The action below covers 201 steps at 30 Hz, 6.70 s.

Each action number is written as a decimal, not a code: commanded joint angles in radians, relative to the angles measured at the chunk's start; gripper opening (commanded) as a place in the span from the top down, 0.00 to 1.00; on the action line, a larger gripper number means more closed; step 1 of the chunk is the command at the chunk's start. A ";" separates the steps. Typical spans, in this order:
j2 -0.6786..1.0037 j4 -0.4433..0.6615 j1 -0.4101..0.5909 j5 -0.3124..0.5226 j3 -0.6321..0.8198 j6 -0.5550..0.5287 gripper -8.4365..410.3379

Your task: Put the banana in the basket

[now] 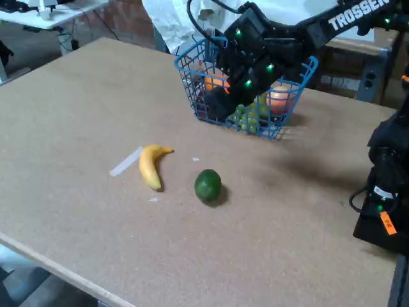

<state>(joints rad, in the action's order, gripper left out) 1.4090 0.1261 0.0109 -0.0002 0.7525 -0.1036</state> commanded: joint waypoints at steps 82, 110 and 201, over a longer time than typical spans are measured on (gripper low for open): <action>0.789 0.415 -0.174 -0.046 0.787 -1.010 0.07; 0.887 0.325 -0.151 -0.098 0.832 -1.043 0.07; 0.851 0.229 -0.153 -0.062 0.837 -0.870 0.86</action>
<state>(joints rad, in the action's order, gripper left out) 2.2871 0.3733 -0.1410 -0.0639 1.5894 -1.0214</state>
